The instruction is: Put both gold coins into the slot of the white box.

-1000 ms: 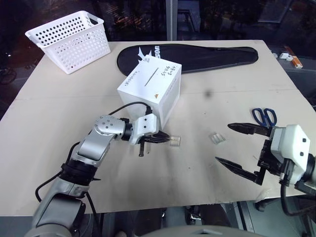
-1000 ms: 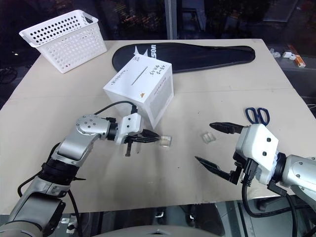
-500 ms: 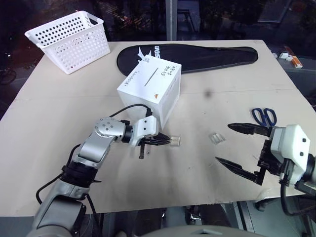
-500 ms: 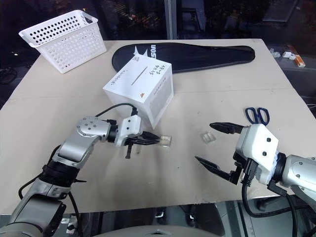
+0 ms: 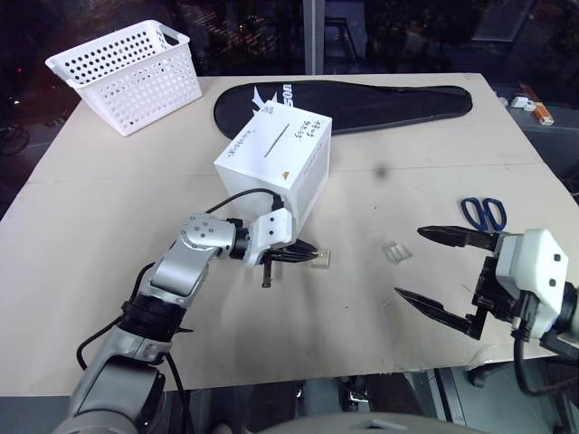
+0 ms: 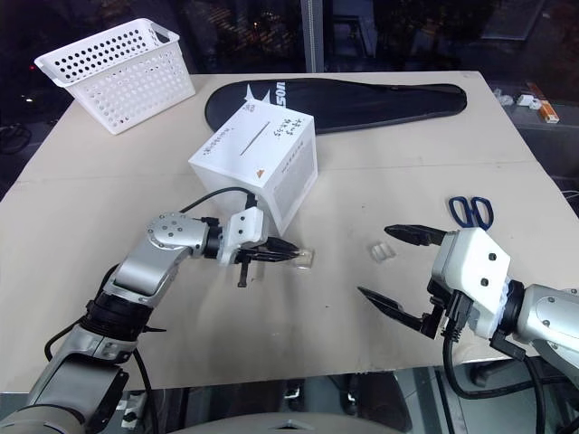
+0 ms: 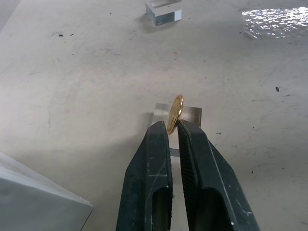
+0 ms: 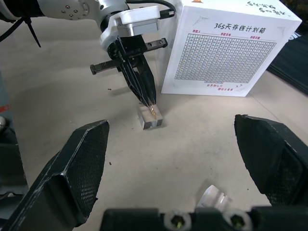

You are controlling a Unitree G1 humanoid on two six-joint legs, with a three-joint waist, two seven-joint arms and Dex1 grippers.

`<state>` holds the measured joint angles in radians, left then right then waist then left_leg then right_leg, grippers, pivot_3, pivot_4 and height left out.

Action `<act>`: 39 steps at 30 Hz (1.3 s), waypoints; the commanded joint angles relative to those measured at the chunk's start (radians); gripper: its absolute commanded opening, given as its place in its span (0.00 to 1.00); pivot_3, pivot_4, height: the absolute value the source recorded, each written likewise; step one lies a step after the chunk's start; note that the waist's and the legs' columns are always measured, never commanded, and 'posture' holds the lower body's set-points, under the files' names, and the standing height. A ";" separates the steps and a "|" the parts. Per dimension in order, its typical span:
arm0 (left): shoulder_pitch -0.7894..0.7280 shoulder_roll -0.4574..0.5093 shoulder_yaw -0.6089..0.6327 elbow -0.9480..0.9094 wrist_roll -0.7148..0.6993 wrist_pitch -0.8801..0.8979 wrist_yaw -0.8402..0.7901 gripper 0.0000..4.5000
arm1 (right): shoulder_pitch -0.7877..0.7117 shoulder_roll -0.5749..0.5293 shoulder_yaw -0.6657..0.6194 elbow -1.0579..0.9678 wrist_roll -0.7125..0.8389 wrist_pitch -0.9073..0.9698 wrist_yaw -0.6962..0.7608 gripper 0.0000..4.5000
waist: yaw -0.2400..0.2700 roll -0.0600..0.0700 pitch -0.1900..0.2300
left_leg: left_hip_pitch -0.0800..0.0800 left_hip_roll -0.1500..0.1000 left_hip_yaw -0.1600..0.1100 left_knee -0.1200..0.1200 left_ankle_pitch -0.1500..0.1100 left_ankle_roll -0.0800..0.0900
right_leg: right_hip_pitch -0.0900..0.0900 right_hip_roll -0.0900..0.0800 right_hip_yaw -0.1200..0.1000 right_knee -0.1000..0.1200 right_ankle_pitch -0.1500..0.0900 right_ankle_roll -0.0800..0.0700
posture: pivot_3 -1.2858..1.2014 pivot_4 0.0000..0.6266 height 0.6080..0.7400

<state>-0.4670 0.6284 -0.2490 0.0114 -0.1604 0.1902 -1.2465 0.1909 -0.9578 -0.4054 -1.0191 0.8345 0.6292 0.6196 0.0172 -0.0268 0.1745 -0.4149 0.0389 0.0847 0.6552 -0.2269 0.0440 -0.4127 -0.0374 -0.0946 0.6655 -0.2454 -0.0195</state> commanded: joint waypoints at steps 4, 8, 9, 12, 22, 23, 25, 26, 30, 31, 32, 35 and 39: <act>-0.012 0.001 0.005 -0.050 -0.015 -0.001 0.000 0.07 | 0.002 -0.012 -0.006 -0.028 0.007 -0.020 -0.010 1.00 | 0.000 0.000 0.000 | 0.000 0.000 0.000 0.000 0.000 0.000 | 0.000 0.000 0.000 0.000 0.000 0.000 | 0.52 0.24 0.99; -0.014 -0.008 -0.006 -0.047 -0.008 -0.007 0.002 0.07 | 0.001 -0.012 -0.001 -0.028 0.005 -0.021 -0.014 1.00 | 0.000 0.000 0.000 | 0.000 0.000 0.000 0.000 0.000 0.000 | 0.000 0.000 0.000 0.000 0.000 0.000 | 0.52 0.24 0.99; -0.015 -0.011 -0.008 -0.047 -0.006 -0.007 0.003 0.07 | 0.002 -0.013 0.000 -0.028 0.005 -0.022 -0.015 1.00 | 0.000 0.000 0.000 | 0.000 0.000 0.000 0.000 0.000 0.000 | 0.000 0.000 0.000 0.000 0.000 0.000 | 0.52 0.24 0.99; -0.016 -0.017 -0.016 -0.048 -0.001 -0.013 0.005 0.07 | 0.004 -0.014 0.001 -0.028 0.005 -0.023 -0.017 1.00 | 0.001 0.000 0.000 | 0.000 0.000 0.000 0.000 0.000 0.000 | 0.000 0.000 0.000 0.000 0.000 0.000 | 0.52 0.24 0.99; -0.023 -0.028 -0.031 -0.030 0.009 -0.032 0.014 0.07 | 0.015 -0.019 -0.006 -0.028 0.009 -0.030 -0.020 1.00 | 0.001 0.000 0.000 | 0.000 0.000 0.000 0.000 0.000 0.000 | 0.000 0.000 0.000 0.000 0.000 0.000 | 0.52 0.24 0.99; -0.025 -0.030 -0.032 -0.025 0.013 -0.036 0.016 0.07 | 0.015 -0.020 -0.006 -0.028 0.009 -0.031 -0.021 1.00 | 0.001 0.000 0.000 | 0.000 0.000 0.000 0.000 0.000 0.000 | 0.000 0.000 0.000 0.000 0.000 0.000 | 0.52 0.24 0.99; -0.027 -0.033 -0.034 -0.017 0.016 -0.040 0.019 0.03 | 0.015 -0.020 -0.006 -0.028 0.009 -0.031 -0.022 1.00 | 0.001 0.000 0.000 | 0.000 0.000 0.000 0.000 0.000 0.000 | 0.000 0.000 0.000 0.000 0.000 0.000 | 0.52 0.24 0.99; -0.025 -0.036 -0.032 -0.015 0.015 -0.039 0.021 0.03 | 0.015 -0.020 -0.007 -0.028 0.009 -0.031 -0.022 1.00 | 0.001 0.000 0.000 | 0.000 0.000 0.000 0.000 0.000 0.000 | 0.000 0.000 0.000 0.000 0.000 0.000 | 0.52 0.24 0.99; -0.017 -0.046 -0.030 -0.010 0.013 -0.044 0.024 0.03 | 0.021 -0.022 -0.007 -0.028 0.009 -0.037 -0.023 1.00 | 0.001 0.000 0.000 | 0.000 0.000 0.000 0.000 0.000 0.000 | 0.000 0.000 0.000 0.000 0.000 0.000 | 0.52 0.24 0.99; -0.014 -0.046 -0.029 -0.009 0.014 -0.047 0.025 0.03 | 0.021 -0.022 -0.006 -0.028 0.009 -0.038 -0.023 1.00 | 0.001 0.000 0.000 | 0.000 0.000 0.000 0.000 0.000 0.000 | 0.000 0.000 0.000 0.000 0.000 0.000 | 0.52 0.24 0.99; -0.013 -0.046 -0.028 -0.007 0.014 -0.050 0.025 0.03 | 0.022 -0.023 -0.006 -0.028 0.008 -0.038 -0.024 1.00 | 0.001 0.000 0.000 | 0.000 0.000 0.000 0.000 0.000 0.000 | 0.000 0.000 0.000 0.000 0.000 0.000 | 0.52 0.24 0.99; 0.001 -0.039 -0.019 0.011 0.011 -0.074 0.022 0.03 | 0.025 -0.024 -0.005 -0.028 0.007 -0.040 -0.025 1.00 | 0.001 0.000 0.000 | 0.000 0.000 0.000 0.000 0.000 0.000 | 0.000 0.000 0.000 0.000 0.000 0.000 | 0.52 0.24 0.99; 0.014 -0.044 0.006 0.015 -0.024 -0.077 0.020 0.03 | 0.025 -0.022 -0.005 -0.028 0.003 -0.038 -0.024 1.00 | 0.000 0.000 0.000 | 0.000 0.000 0.000 0.000 0.000 0.000 | 0.000 0.000 0.000 0.000 0.000 0.000 | 0.52 0.24 0.99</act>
<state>-0.4554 0.5851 -0.2745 0.0373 -0.1563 0.1256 -1.2258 0.2173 -0.9745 -0.3997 -1.0192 0.8341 0.6089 0.6017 0.0174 -0.0268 0.1743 -0.4148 0.0390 0.0847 0.6557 -0.2270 0.0441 -0.4125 -0.0375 -0.0945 0.6657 -0.2454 -0.0195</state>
